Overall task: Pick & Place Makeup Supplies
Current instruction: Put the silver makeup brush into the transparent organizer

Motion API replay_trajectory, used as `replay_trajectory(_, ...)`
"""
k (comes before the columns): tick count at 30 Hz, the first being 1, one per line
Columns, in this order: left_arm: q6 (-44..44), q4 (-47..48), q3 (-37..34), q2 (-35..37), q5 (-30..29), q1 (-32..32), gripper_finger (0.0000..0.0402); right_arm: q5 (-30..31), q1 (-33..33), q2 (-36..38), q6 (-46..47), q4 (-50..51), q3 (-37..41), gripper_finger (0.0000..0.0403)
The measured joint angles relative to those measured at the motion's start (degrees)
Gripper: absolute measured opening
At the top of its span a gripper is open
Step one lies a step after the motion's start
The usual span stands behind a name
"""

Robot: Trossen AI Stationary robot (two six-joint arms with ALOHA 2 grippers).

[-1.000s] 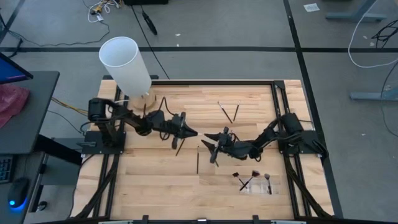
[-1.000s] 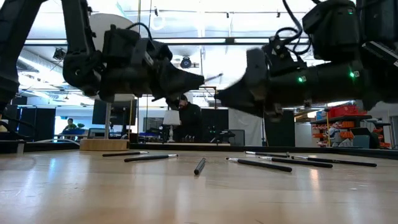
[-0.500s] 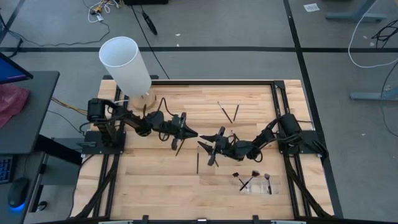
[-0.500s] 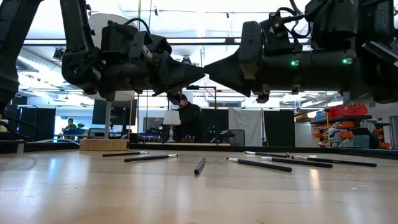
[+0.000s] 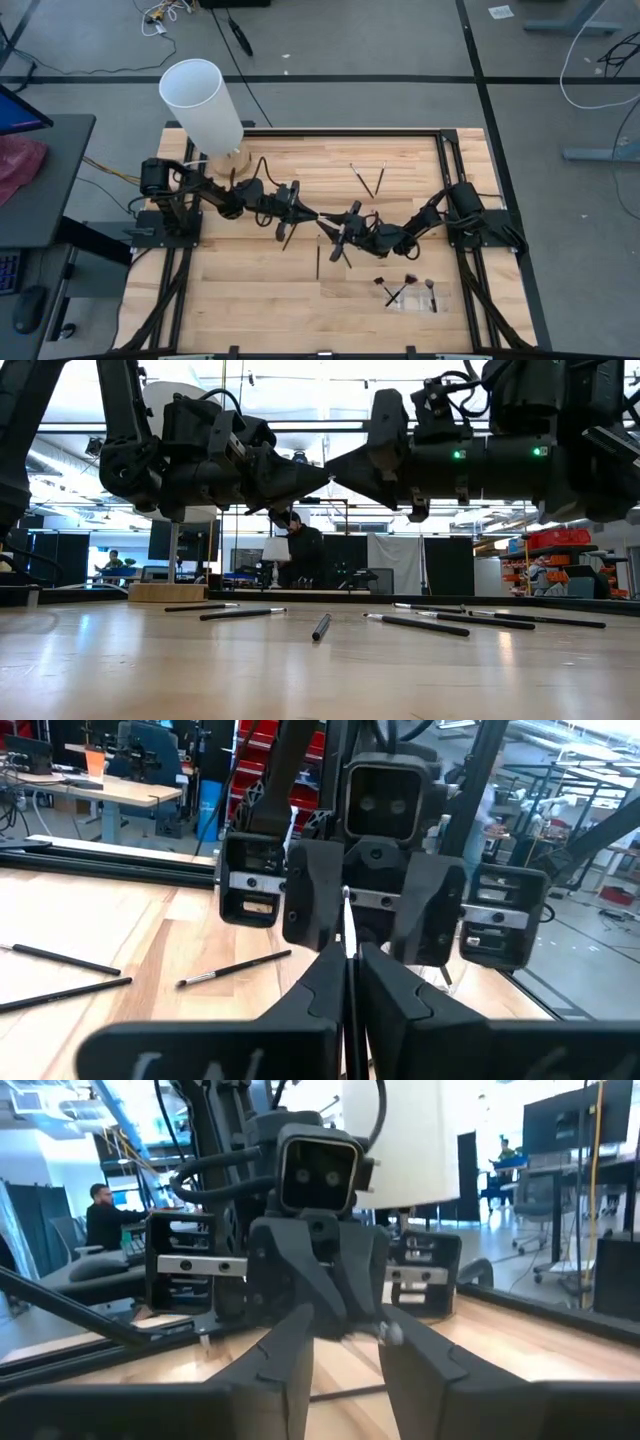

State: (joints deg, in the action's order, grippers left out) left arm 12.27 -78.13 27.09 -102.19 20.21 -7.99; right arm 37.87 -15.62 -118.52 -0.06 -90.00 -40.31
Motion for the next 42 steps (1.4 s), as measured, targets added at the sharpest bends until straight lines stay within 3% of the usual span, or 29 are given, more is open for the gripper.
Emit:
replay_trajectory(6, 0.0, 0.0, 0.0, 0.0, 0.0, 0.0, 0.0025, 0.02, -0.02, 0.0, -1.5, 0.0, -0.42, 0.0101)
replay_trajectory(16, 0.39, 0.1, -0.02, 0.0, 0.75, 0.0, 0.0028, 0.93, -0.2, 0.03, -1.49, 0.9, -0.4, 0.0013)
replay_trajectory(22, 0.35, 0.03, 0.24, -0.04, -0.67, 0.0, 0.0046, 5.39, -2.04, 2.59, -2.33, 5.63, 0.18, 0.0014)
replay_trajectory(26, -0.31, -0.23, 0.09, 0.0, -0.47, -0.09, 0.0096, 11.23, -4.2, 11.96, 0.64, 24.38, 1.31, 0.0011)
replay_trajectory(30, -0.76, -0.14, 0.09, 0.0, -0.07, 0.0, 0.0148, 10.7, -5.82, 25.81, 11.28, 54.42, -0.07, 0.0011)
replay_trajectory(35, -0.91, 1.3, 0.09, 0.0, -0.11, -0.04, 0.0185, 1.33, -7.09, 39.91, 23.33, 92.6, -10.36, 0.001)
replay_trajectory(38, -0.94, 2.09, 0.02, 0.0, -0.24, -0.02, 0.0192, -5.14, -7.89, 43.25, 26.4, 113.31, -20.25, 0.001)
replay_trajectory(42, -0.96, 3.67, 0.02, -0.02, -0.71, 0.0, 0.0189, -13.86, -8.9, 44.33, 30.86, 132.88, -34.14, 0.001)
